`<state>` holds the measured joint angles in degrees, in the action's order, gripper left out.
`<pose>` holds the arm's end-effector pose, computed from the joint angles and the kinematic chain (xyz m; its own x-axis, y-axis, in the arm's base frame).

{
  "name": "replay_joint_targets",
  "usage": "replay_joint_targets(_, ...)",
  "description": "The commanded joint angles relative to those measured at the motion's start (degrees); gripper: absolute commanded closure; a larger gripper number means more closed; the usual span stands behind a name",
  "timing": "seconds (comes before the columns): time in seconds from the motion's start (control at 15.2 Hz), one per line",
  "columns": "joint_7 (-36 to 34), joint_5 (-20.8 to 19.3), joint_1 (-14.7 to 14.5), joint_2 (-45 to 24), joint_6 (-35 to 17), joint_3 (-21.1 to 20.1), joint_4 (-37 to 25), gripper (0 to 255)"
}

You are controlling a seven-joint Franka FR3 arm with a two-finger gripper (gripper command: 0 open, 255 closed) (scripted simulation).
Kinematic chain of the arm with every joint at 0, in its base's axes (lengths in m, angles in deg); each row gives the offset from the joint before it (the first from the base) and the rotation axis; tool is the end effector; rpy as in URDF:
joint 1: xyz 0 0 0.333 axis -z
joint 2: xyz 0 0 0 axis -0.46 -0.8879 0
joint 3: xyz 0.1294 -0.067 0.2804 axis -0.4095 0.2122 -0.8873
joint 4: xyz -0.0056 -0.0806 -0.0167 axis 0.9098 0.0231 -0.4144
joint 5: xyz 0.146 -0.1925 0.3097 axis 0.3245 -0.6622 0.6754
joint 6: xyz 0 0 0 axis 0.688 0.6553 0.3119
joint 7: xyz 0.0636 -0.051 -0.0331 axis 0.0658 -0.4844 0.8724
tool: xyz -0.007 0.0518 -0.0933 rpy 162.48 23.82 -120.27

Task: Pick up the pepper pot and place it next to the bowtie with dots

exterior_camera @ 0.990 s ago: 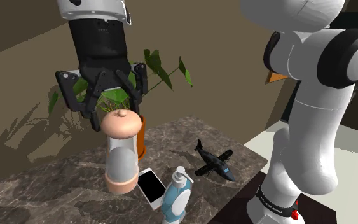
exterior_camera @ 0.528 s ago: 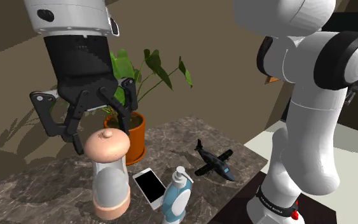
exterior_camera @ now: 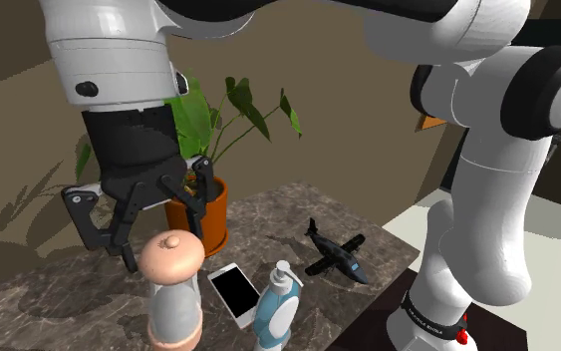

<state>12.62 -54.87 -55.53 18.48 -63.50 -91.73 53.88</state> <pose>0.3399 0.4786 0.5943 0.9790 -0.0930 -0.1814 -0.0904 -0.9956 0.0230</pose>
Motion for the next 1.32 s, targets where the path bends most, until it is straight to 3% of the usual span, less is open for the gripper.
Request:
replay_joint_targets(0.0, 0.4, 0.3, 0.2, 0.7, -1.8, 0.1, 2.4, 255)
replay_joint_targets(1.25, 2.3, 0.6, 0.6, 1.3, -16.5, 0.3, 17.8, 255)
